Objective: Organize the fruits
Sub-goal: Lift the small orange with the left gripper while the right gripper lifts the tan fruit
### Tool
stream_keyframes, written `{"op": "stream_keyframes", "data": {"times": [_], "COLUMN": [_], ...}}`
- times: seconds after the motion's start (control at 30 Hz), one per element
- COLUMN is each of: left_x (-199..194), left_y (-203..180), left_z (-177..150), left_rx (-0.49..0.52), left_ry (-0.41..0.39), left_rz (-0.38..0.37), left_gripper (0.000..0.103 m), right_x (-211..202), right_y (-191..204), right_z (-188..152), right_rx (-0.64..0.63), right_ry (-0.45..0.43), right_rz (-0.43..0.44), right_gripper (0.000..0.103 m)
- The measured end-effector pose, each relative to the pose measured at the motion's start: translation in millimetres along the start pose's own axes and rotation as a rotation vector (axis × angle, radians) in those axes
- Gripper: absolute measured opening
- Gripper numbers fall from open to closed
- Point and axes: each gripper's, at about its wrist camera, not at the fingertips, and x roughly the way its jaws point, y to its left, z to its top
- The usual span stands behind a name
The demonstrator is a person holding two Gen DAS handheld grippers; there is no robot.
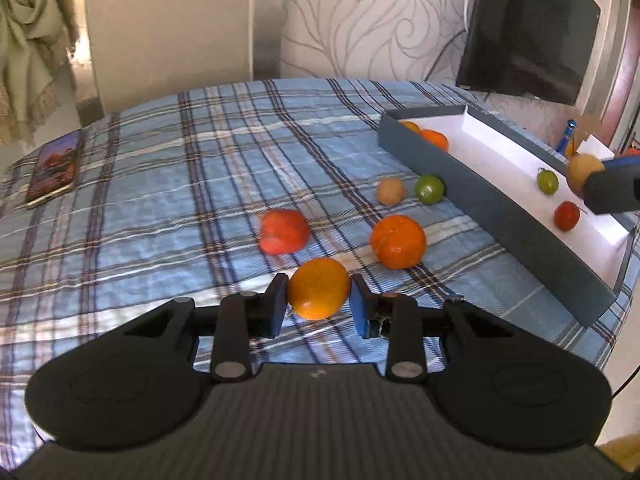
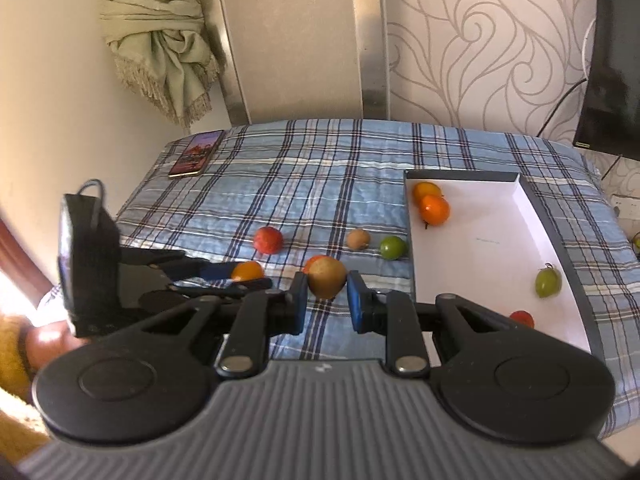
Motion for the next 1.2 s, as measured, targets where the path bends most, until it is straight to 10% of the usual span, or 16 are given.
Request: {"op": "stream_keyframes", "data": {"times": [1.2], "left_x": [-3], "left_y": [51], "left_z": [22], "left_rx": [0.031], "left_ry": [-0.028], "left_rz": [-0.091], "left_gripper": [0.038], "right_x": [26], "right_y": [34], "right_z": [3], "right_rx": [0.077], "right_ry": [0.127], "right_rz": [-0.145], "right_gripper": [0.024]}}
